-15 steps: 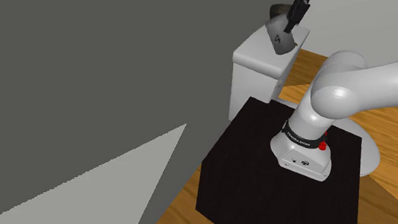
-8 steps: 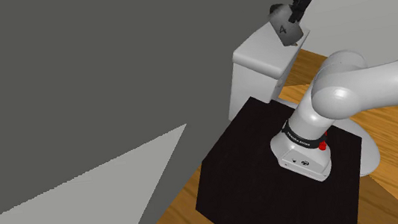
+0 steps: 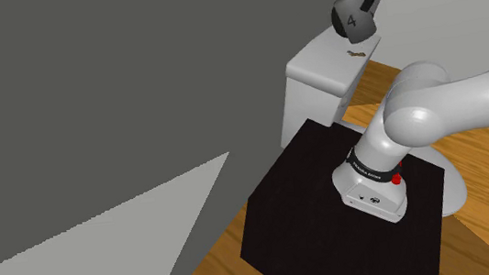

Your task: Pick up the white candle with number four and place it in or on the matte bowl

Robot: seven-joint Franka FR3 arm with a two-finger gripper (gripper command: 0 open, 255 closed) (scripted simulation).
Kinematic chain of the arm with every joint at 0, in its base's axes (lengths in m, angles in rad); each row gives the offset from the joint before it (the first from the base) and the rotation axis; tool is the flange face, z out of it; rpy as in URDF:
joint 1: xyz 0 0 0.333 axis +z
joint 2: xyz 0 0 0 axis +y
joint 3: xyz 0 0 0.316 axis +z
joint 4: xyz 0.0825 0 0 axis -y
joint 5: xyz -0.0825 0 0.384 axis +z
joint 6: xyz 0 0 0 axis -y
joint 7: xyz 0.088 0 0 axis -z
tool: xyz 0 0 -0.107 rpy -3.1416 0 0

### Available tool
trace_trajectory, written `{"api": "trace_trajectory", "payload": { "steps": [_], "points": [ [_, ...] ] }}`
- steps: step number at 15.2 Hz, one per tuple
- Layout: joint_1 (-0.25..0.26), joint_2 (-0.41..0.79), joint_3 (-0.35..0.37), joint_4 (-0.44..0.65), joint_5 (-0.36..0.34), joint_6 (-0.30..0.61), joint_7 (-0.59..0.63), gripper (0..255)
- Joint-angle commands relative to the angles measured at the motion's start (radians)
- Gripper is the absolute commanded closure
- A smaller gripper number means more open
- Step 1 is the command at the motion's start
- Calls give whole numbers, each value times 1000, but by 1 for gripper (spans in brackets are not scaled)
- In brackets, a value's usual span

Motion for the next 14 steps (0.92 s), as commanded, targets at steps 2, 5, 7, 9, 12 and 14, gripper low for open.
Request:
{"api": "trace_trajectory", "payload": {
  "steps": [2,5,7,9,12,14],
  "points": [
    [10,18,12,50,14,-31,0,255],
    [19,36,24,97,27,-61,1,255],
    [26,48,31,129,36,-81,1,255],
    [29,55,35,148,40,-93,1,255],
    [63,124,-47,231,10,-83,-60,255],
    [91,172,-104,291,-5,-78,-101,255]
  ]
}}
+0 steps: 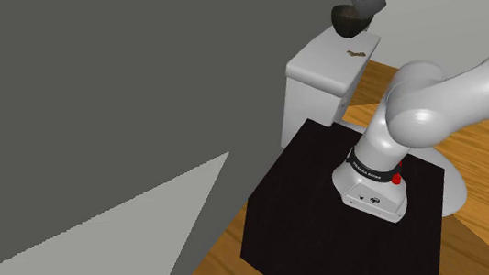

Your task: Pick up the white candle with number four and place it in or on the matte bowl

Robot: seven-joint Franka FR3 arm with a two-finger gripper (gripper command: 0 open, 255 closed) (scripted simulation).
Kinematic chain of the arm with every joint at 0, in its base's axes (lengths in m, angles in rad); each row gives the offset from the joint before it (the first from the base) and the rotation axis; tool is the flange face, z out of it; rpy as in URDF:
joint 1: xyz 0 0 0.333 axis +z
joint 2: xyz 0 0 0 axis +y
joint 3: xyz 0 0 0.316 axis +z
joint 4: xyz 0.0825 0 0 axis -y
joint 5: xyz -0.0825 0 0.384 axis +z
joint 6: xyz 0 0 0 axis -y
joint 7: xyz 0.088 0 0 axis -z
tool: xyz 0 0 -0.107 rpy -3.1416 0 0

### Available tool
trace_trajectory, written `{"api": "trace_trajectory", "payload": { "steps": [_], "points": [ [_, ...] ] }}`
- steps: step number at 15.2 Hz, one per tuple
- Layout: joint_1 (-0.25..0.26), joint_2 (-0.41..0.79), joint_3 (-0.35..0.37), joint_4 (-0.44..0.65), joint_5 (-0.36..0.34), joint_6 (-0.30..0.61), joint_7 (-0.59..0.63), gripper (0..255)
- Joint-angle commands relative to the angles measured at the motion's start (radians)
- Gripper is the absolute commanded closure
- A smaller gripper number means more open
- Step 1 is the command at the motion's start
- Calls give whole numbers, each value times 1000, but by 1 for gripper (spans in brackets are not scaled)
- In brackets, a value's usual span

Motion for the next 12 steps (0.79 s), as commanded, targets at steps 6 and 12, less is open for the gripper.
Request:
{"api": "trace_trajectory", "payload": {
  "steps": [6,12],
  "points": [
    [134,173,-233,238,-29,11,-158,255],
    [362,327,-533,501,-4,-5,-301,255]
  ]
}}
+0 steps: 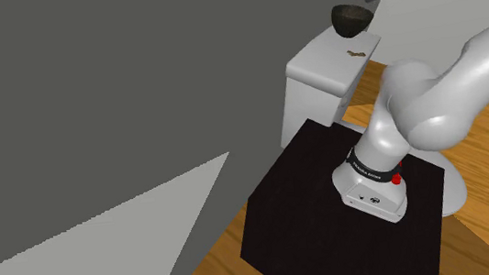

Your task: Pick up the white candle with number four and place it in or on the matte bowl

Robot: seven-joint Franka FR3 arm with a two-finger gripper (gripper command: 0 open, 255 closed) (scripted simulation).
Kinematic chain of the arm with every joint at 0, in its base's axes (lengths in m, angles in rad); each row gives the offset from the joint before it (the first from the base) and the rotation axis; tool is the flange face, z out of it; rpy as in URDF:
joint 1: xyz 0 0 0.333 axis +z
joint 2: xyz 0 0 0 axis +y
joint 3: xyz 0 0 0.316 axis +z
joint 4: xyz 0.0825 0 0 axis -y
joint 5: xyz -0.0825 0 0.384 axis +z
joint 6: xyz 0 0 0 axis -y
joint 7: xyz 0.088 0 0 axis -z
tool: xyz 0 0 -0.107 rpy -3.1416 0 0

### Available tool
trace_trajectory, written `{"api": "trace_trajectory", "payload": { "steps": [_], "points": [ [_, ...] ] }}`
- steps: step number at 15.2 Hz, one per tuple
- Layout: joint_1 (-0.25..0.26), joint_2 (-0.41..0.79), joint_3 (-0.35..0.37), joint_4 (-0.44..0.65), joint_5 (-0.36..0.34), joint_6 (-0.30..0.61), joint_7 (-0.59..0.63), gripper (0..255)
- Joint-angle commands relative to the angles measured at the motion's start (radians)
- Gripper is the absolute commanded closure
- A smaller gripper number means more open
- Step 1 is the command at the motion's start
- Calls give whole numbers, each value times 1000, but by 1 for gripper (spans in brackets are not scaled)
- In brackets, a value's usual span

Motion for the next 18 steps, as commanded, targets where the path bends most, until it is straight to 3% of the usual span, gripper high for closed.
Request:
{"api": "trace_trajectory", "payload": {
  "steps": [1,5,9,10,11,13,18],
  "points": [
    [101,40,-121,92,9,-9,-45,255],
    [415,44,-415,338,-19,-73,-102,255],
    [783,-75,-644,706,-145,-212,-141,255],
    [1066,-176,-785,1068,-252,-352,-211,255],
    [995,-160,-750,968,-231,-306,-192,255],
    [910,-143,-715,846,-206,-245,-173,255],
    [782,-125,-667,654,-175,-134,-153,255]
  ]
}}
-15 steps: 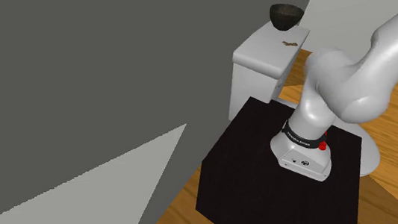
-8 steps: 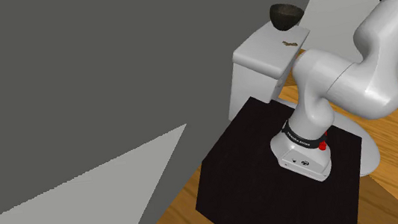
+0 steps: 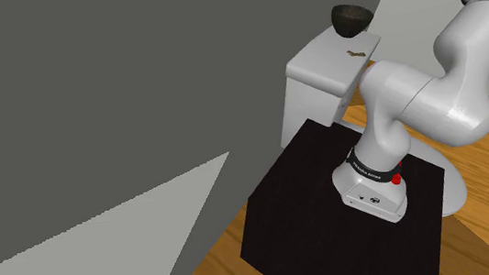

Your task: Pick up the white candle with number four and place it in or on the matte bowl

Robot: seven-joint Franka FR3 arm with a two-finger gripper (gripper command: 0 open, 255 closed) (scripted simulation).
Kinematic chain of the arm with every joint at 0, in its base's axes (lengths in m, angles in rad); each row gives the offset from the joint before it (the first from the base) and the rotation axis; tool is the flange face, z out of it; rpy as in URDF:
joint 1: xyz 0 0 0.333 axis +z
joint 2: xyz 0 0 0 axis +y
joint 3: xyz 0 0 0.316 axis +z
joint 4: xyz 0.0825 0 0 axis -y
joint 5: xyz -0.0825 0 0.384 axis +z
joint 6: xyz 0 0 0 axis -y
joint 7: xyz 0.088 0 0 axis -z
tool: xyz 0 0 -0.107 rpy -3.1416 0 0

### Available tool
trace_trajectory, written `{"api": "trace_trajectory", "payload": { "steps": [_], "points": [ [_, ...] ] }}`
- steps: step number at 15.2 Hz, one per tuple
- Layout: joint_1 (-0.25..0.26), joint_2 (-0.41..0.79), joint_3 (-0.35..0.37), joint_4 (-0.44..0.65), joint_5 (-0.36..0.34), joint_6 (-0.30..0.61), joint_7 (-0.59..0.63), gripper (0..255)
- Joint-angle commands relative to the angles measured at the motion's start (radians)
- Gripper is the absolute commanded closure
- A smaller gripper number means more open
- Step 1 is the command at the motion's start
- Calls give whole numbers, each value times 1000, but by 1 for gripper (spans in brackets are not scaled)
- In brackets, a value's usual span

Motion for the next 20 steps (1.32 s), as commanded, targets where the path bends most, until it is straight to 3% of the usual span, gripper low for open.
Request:
{"api": "trace_trajectory", "payload": {
  "steps": [1,10,18,19,20],
  "points": [
    [-53,8,20,-79,12,47,8,255],
    [-175,6,56,-291,21,190,23,255],
    [-175,6,56,-291,21,190,23,255],
    [-175,6,56,-292,21,190,23,0],
    [-175,6,56,-292,21,190,23,0]
  ]
}}
